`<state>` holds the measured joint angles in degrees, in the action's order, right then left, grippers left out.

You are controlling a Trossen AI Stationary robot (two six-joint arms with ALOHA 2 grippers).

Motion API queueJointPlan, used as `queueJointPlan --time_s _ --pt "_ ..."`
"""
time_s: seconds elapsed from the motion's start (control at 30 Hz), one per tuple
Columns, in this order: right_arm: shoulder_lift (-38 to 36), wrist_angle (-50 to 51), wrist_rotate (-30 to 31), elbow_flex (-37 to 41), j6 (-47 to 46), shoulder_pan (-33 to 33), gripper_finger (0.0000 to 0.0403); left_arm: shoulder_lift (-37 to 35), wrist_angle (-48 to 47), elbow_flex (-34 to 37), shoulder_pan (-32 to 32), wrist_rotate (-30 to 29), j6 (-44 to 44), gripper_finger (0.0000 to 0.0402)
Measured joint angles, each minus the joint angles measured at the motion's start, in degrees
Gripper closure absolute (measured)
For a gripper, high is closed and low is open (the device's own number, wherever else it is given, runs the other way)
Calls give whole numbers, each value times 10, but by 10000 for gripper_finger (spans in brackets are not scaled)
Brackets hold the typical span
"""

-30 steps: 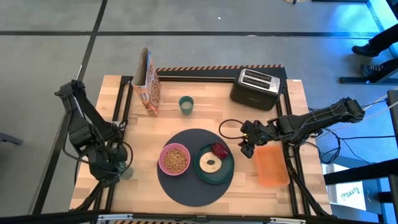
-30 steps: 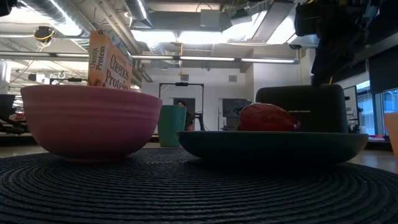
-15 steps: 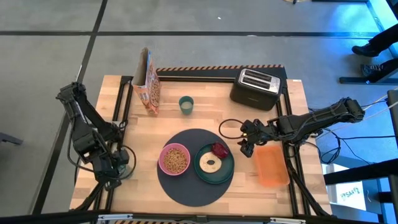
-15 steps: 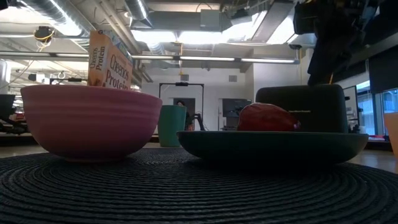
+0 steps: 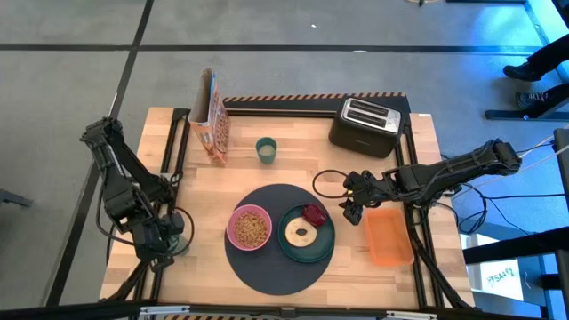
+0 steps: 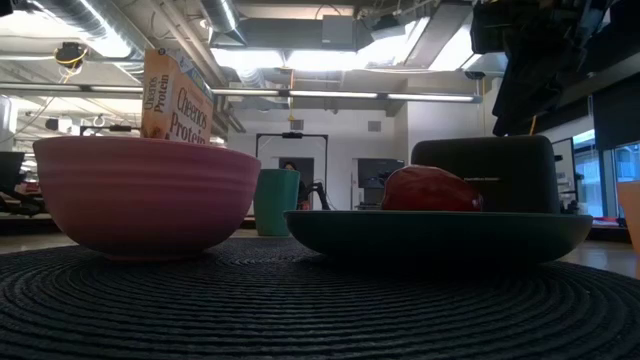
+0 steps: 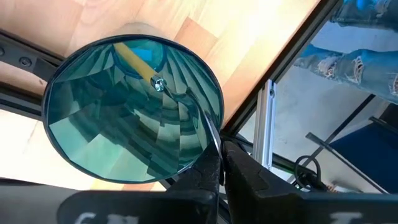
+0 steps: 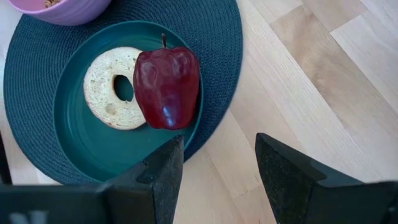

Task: Arrange a breakfast setting
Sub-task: Put the yellow spoon on the left side of the blue placemat

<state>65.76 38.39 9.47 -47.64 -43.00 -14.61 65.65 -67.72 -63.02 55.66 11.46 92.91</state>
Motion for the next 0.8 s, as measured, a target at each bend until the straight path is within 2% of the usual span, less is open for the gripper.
queueJointPlan --time_s 0.23,0.4,0.8 --pt "0 -9 0 0 0 0 214 -2 5 0 -1 7 22 398" --pt "0 -25 0 0 0 0 214 -10 10 1 -2 29 72 399" --pt "0 -28 1 0 3 0 214 -52 19 1 -2 30 181 401"
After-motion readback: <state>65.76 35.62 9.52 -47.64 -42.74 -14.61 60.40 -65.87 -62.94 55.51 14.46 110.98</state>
